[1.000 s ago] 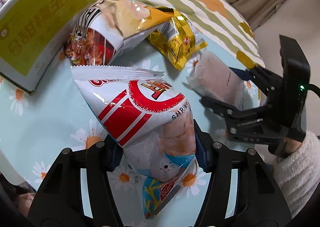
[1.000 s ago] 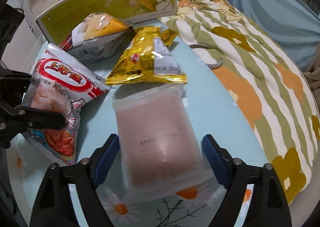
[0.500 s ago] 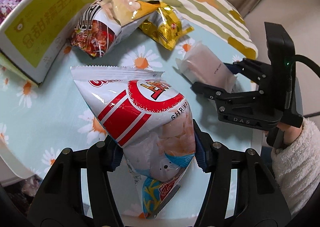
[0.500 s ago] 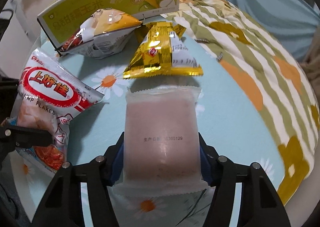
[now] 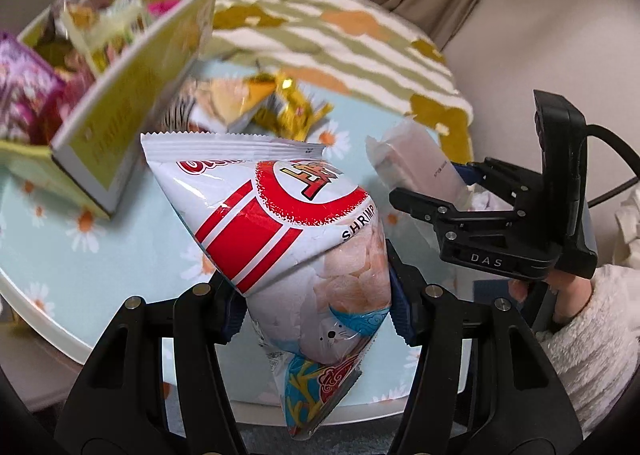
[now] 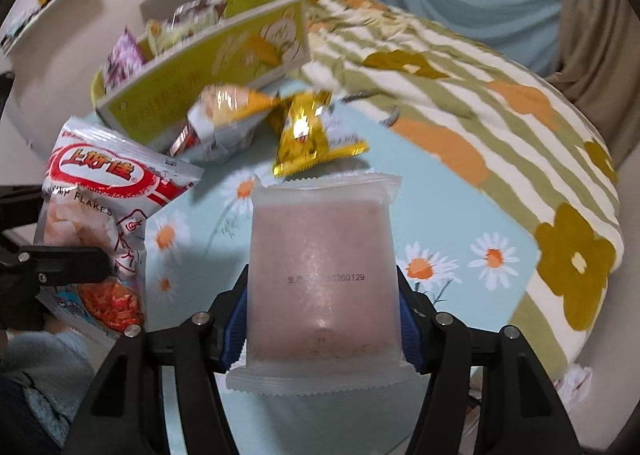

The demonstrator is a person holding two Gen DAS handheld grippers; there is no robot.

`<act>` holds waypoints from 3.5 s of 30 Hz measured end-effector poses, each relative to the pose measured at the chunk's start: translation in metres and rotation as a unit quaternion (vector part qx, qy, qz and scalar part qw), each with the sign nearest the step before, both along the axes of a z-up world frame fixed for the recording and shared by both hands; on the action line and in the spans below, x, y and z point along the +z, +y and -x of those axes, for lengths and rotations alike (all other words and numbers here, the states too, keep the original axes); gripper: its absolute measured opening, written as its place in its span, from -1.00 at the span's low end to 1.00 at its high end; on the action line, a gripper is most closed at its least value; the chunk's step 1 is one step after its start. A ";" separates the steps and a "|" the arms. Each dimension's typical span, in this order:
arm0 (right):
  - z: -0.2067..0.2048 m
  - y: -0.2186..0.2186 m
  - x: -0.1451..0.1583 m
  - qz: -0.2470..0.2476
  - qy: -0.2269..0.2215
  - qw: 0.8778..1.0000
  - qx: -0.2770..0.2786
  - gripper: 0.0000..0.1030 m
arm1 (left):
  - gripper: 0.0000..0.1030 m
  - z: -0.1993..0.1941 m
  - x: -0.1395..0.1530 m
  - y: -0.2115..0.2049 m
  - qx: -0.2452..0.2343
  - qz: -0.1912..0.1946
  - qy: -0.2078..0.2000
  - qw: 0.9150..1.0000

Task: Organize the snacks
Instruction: 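Carry both packets into the yellow box and open both tools to release, then grasp the yellow-orange chip bag with left tool while right tool grasps gold bag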

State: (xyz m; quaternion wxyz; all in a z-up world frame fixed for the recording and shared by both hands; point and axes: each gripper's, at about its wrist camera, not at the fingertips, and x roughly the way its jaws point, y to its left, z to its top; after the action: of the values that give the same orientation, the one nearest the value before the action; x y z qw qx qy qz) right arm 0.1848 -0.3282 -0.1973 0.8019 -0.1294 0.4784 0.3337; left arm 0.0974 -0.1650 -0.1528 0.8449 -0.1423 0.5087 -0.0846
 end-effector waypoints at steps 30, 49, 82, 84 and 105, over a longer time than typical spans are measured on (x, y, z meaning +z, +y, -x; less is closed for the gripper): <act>-0.031 0.184 0.132 -0.103 -0.067 0.989 -0.086 0.13 | 0.11 -0.083 0.099 0.267 0.055 -0.047 -0.084 0.994; -0.071 0.248 0.120 -0.071 -0.045 0.981 -0.174 0.13 | 1.00 -0.177 0.069 0.304 -0.041 -0.038 -0.068 0.996; -0.026 0.312 0.112 -0.095 -0.052 0.985 -0.136 0.94 | 1.00 -0.051 0.053 0.334 0.030 -0.104 -0.065 0.992; -0.022 0.308 0.117 -0.094 -0.060 0.985 -0.135 0.94 | 1.00 -0.050 0.058 0.330 0.031 -0.105 -0.069 0.992; -0.004 0.144 0.156 -0.113 -0.073 0.978 -0.161 0.94 | 1.00 -0.047 0.091 0.186 0.042 -0.130 -0.096 0.986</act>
State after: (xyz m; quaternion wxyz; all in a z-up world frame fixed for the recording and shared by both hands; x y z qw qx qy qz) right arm 0.1885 -0.1843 -0.0415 0.8873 0.0167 0.3927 0.2412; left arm 0.1445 0.0211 -0.0616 0.9039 -0.0436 0.4254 0.0045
